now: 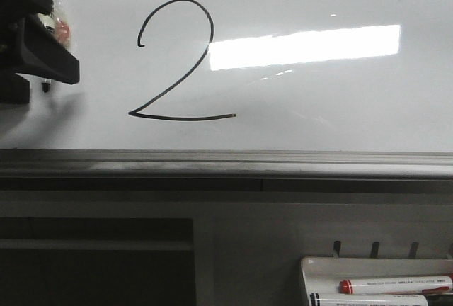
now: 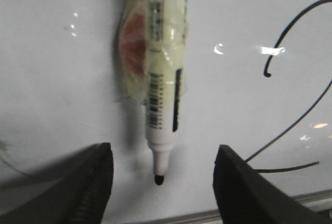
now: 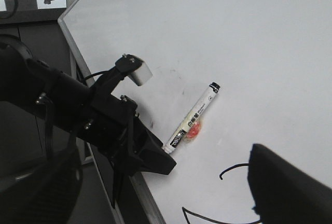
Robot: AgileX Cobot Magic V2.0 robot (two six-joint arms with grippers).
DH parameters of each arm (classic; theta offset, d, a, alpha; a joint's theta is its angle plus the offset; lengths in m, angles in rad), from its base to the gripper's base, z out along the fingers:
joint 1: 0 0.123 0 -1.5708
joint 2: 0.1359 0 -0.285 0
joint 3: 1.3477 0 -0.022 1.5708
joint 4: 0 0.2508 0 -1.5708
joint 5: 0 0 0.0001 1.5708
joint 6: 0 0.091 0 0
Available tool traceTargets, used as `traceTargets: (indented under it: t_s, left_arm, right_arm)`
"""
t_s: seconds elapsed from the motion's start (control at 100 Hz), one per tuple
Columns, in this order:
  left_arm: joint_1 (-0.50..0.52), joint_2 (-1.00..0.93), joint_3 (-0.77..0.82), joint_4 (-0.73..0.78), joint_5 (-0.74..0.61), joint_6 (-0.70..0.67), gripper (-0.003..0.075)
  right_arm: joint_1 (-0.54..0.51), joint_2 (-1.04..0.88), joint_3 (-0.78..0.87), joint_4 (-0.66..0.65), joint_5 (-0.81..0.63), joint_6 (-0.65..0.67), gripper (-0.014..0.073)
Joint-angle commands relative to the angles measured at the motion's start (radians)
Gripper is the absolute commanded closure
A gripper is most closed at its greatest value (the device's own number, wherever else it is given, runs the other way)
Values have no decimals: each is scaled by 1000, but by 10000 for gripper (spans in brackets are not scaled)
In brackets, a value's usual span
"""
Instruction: Write number 2 on whiteboard
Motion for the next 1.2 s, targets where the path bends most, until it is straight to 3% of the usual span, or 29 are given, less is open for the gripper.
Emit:
traceTargets:
  t_s: [0.0,0.29,0.32,0.36,0.44,0.47,0.59,0.73,0.86,1.19]
  left_arm:
    - [1,-59,-28,9,-19,3,324]
    - [1,-256,-28,53,147,30,351]
    - [1,-289,-28,58,165,30,384]
    - [1,-324,-28,74,184,30,464]
    - [1,-427,-28,107,189,30,678]
    - [1,-466,-28,128,179,30,745]
    - [1,-637,-9,232,131,30,741]
    - [1,-831,55,374,99,30,741]
    - [1,-999,145,402,84,30,741]
    - [1,-1141,253,515,81,30,741]
  right_arm:
    - [-5,-21,-36,-11,-71,-7,18]
    - [-5,-26,-36,-11,-8,-7,35]
    - [-5,-36,-36,-11,15,-7,77]
    - [-5,-41,-29,-13,28,-7,199]
    - [-5,-83,0,-13,35,-7,578]
    - [-5,-100,18,-13,35,-7,670]
    - [-5,-185,95,-13,16,0,651]
    - [-5,-328,248,-39,-101,0,651]
    - [-5,-468,399,-46,-171,0,651]
    - [-5,-681,635,-41,-160,7,651]
